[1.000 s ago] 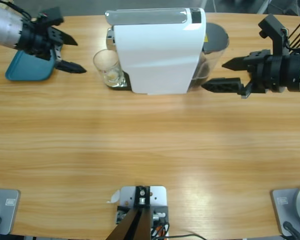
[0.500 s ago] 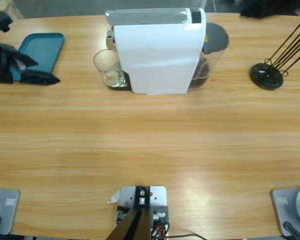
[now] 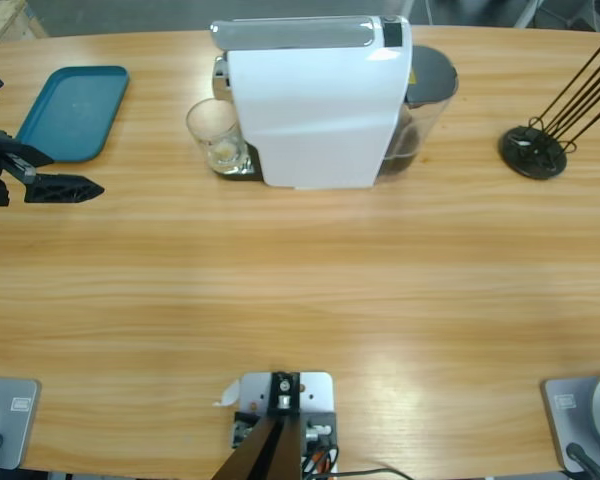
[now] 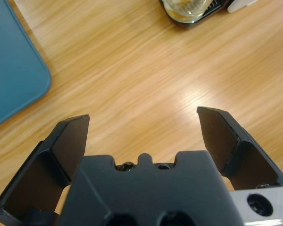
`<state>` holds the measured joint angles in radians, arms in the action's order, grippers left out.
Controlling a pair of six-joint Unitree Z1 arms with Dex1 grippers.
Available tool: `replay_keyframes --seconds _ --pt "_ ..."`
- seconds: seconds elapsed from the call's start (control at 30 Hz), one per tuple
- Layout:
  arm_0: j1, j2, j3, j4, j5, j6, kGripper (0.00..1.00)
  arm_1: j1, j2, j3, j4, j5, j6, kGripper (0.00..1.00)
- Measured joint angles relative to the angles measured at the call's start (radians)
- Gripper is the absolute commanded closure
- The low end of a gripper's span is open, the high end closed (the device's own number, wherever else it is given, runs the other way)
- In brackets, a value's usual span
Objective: Pour coffee
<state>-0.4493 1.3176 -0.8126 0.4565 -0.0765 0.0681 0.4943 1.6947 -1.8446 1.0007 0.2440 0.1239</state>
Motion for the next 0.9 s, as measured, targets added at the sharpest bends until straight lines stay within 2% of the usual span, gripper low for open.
replay_keyframes --seconds 0.37,0.6,0.9 --pt "0.0 0.0 0.034 -0.026 0.001 -0.009 0.004 0.026 0.16 -0.145 0.142 0.028 0.015 1.0" --pt "0.0 0.0 0.047 -0.032 0.001 -0.009 0.004 0.041 0.175 -0.155 0.187 0.024 0.017 1.0" --pt "0.0 0.0 0.052 -0.039 0.001 -0.009 0.009 0.042 0.18 -0.193 0.189 -0.027 0.014 1.0"
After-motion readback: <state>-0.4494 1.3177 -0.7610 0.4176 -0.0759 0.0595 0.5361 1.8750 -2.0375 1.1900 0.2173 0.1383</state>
